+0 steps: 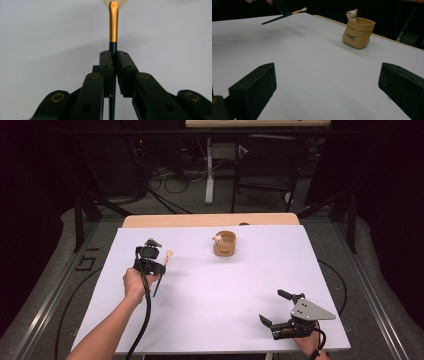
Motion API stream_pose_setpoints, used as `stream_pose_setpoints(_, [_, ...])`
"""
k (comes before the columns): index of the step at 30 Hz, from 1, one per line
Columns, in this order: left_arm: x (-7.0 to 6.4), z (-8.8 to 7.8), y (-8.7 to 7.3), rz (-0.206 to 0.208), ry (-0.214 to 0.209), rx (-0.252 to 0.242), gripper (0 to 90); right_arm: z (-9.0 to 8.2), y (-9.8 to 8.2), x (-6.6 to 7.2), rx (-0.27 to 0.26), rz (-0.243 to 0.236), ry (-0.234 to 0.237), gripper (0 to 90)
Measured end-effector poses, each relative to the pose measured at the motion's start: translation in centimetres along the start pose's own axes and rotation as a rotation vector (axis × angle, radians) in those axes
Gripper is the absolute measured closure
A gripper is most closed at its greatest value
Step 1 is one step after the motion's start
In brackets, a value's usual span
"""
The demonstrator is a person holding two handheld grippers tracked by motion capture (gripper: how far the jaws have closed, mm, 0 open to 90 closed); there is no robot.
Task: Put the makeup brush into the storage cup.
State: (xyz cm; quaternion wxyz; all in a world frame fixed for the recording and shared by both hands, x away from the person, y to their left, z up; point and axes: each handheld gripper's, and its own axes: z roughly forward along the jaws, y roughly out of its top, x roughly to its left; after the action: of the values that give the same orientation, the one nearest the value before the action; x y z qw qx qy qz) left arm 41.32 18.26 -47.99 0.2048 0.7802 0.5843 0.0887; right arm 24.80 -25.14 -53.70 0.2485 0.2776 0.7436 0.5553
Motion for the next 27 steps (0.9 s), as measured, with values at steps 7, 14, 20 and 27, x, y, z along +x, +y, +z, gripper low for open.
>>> stream_pose_setpoints(7, [-0.5, -0.4, -0.2, 0.035, -0.028, -0.054, 83.0, 0.0, -0.1, -0.1, 0.001, 0.007, 0.001, 1.3])
stream_pose_setpoints(14, [-0.7, -0.8, -0.6, 0.067, -0.049, -0.115, 83.0, 0.2, -0.1, -0.1, 0.018, 0.027, 0.002, 1.8])
stream_pose_setpoints(20, [-1.0, -1.4, -1.0, 0.105, -0.080, -0.182, 83.0, 0.3, -0.1, -0.1, 0.034, 0.035, 0.000, 1.6])
stream_pose_setpoints(27, [-2.6, -2.3, -1.2, 0.202, -0.124, -0.253, 83.0, 0.4, -0.2, -0.3, 0.045, 0.040, -0.005, 0.6])
